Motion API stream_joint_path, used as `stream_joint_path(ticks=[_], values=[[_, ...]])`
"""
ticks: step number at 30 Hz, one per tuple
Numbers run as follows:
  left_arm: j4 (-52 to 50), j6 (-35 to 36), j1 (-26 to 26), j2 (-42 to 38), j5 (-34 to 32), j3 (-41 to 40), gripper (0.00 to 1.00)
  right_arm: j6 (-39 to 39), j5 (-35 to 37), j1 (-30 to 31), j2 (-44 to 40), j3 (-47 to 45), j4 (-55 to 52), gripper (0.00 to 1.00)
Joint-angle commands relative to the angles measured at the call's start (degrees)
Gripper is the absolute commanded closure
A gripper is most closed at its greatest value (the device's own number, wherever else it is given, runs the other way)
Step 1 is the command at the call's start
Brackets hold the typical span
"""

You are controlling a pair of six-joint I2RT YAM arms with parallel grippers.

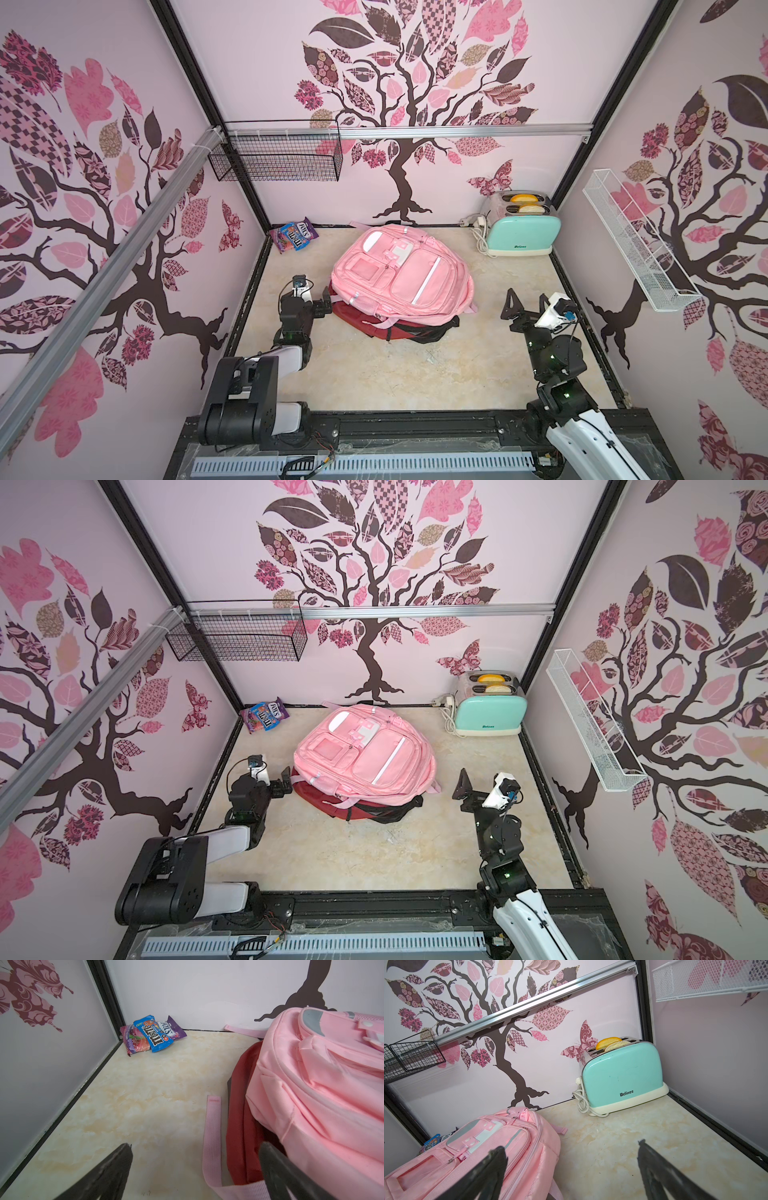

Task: Zip up the backpack
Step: Reset both arms

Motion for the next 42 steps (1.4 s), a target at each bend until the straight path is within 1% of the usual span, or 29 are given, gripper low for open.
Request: stream_joint_path(ticks=[1,4,5,6,7,8,9,11,13,15,18,20,22,24,25,27,30,31,33,36,39,41,42], values=[[8.7,1.2,0.4,4.6,3.1,-0.9,0.02,0.2,2.5,-0.2,-3.3,-0.7,-1.0,0.01],[12.3,1.8,0.6,10.4,4.9,0.5,0.02,-0.7,3.7,-0.2,-6.7,-1.4,-1.9,0.01],[11.0,1.3,1.0,11.1,4.7,1.9,0.02,-1.1,4.4,-0.2,-8.1,-1.6,-2.4,0.01],[5.5,1.1,1.1,9.8,4.4,3.5,0.02,-1.5,5.0,-0.2,-9.4,-1.9,-2.9,0.01],[2.4,1.1,1.3,8.9,4.7,4.3,0.02,-2.0,5.6,-0.2,-10.6,-1.9,-3.5,0.01],[5.4,0.5,1.5,10.0,3.9,4.0,0.02,-2.7,6.5,-0.2,-12.0,-1.9,-4.3,0.01],[6.2,-0.3,1.5,10.9,2.2,4.2,0.02,-3.3,7.3,-0.2,-13.3,-2.0,-4.9,0.01],[1.1,-0.8,1.5,9.3,1.0,5.3,0.02,-4.5,8.5,-0.2,-15.6,-2.2,-6.3,0.01],[3.8,-0.8,1.6,10.2,0.8,4.8,0.02,-6.1,8.6,-0.2,-17.0,-2.8,-6.6,0.01],[1.8,-0.7,1.6,9.5,1.0,5.2,0.02,-6.2,8.2,-0.2,-16.0,-3.3,-6.4,0.01],[2.7,-0.8,1.6,9.8,0.8,4.9,0.02,-7.7,8.7,-0.2,-14.3,-4.5,-4.7,0.01],[2.3,-0.7,1.5,9.5,0.9,5.0,0.02,-8.6,12.1,-0.3,-13.0,-6.4,-0.4,0.01],[2.1,-0.7,1.5,9.5,0.9,5.0,0.02,-9.2,15.0,-0.2,-11.2,-9.1,6.2,0.01],[2.2,-0.7,1.6,9.6,0.9,5.0,0.02,-11.2,15.2,-0.2,-8.9,-11.3,12.6,0.01],[2.1,-0.7,1.6,9.5,0.9,5.0,0.02,-11.6,15.1,-0.3,-7.8,-11.5,12.9,0.01],[2.1,-0.7,1.6,9.5,0.9,5.0,0.02,-12.0,15.6,-0.6,-4.1,-11.7,14.4,0.01],[2.2,-0.7,1.6,9.5,0.9,5.0,0.02,-12.5,10.6,-3.8,4.7,-11.7,20.2,0.01],[2.2,-0.7,1.5,9.5,0.9,5.1,0.02,-11.5,9.5,-5.0,7.9,-11.7,22.5,0.01],[2.2,-0.7,1.6,9.6,0.9,5.1,0.02,-7.9,7.0,-7.2,17.1,-11.1,28.4,0.01],[2.2,-0.7,1.6,9.5,1.0,5.0,0.02,-8.3,3.0,-7.3,30.6,-6.9,32.2,0.01],[2.2,-0.8,1.6,9.6,0.9,5.1,0.02,-8.1,4.0,-7.4,43.0,-4.7,38.8,0.01],[2.2,-0.8,1.6,9.6,1.0,5.1,0.02,-8.1,3.9,-7.4,49.0,-3.0,39.8,0.01],[2.1,-0.8,1.5,9.6,0.9,5.1,0.02,-9.0,3.3,-7.4,51.4,-2.6,42.3,0.01]])
